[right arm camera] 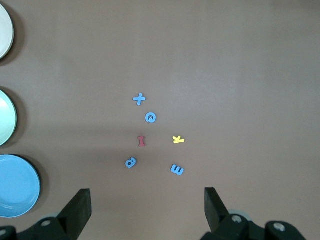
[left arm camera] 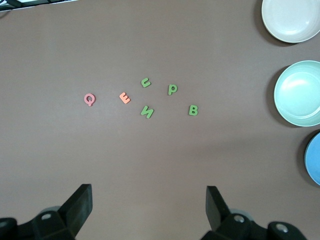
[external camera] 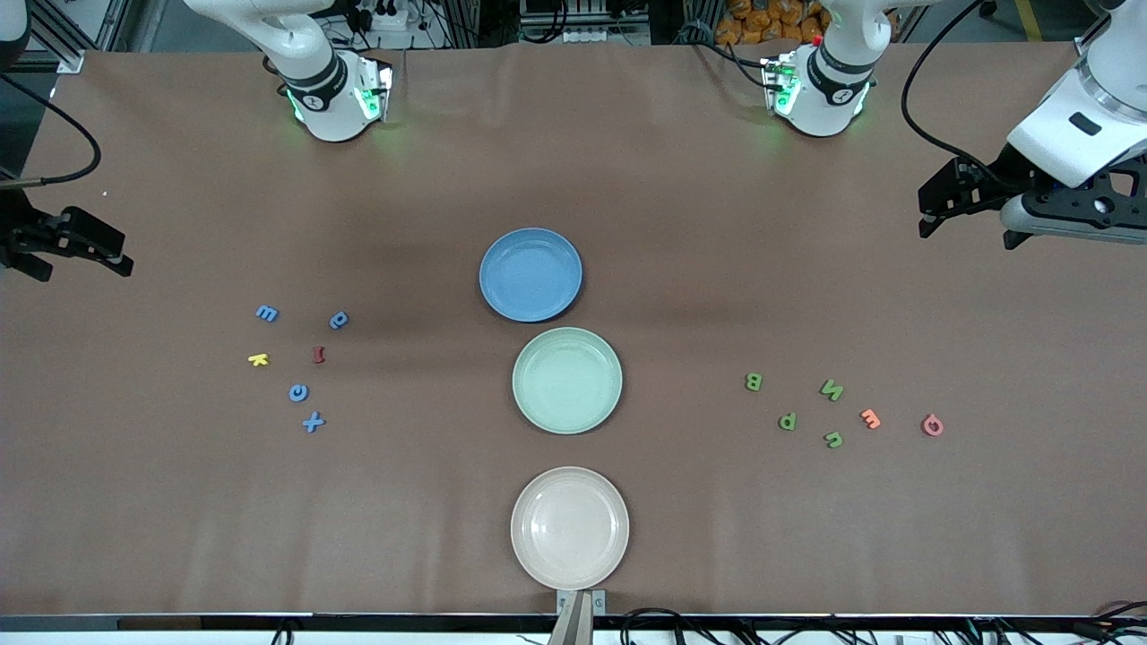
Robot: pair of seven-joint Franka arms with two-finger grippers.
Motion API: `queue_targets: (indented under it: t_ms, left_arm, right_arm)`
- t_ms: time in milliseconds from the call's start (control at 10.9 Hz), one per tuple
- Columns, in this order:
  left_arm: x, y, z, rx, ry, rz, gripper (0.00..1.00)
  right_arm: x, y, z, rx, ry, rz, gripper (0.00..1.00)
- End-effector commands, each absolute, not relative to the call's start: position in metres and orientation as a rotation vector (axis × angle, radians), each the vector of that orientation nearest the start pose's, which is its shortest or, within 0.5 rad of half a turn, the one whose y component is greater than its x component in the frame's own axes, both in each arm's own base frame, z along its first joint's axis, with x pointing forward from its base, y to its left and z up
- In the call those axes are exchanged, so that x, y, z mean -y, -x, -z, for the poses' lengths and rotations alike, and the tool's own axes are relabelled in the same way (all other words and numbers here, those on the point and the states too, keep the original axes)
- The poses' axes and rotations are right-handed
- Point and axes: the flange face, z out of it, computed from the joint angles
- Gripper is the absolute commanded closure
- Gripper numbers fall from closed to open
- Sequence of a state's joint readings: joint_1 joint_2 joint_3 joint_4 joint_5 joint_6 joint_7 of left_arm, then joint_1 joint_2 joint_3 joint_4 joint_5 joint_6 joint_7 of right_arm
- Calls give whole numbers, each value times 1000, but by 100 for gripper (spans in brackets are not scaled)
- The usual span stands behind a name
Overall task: Sort letters by color into matching plates
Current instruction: 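Move the left gripper over the green foam letters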
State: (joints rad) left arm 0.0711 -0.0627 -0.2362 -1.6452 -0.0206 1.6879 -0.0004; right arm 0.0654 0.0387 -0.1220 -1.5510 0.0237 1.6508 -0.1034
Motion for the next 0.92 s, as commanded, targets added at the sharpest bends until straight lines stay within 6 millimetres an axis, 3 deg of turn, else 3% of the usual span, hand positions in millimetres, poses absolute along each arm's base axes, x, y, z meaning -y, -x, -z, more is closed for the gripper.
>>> queue_targets:
  t_ms: [0,369,553,829]
  left_arm:
    - [94,-532,-636,-285,3126,189,0]
    - [94,-536,-630,-268,3142,170,0]
    - [87,-559,-590,-202,3183,51,0]
    - [82,-583,-553,-174,3195,-38,0]
  right_arm:
    - [29,-568,-622,48,3122,108,0]
    - [29,-568,-622,48,3122,108,0]
    - [29,-568,-622,48,3122,110,0]
    - [30,-568,-622,46,3122,108,0]
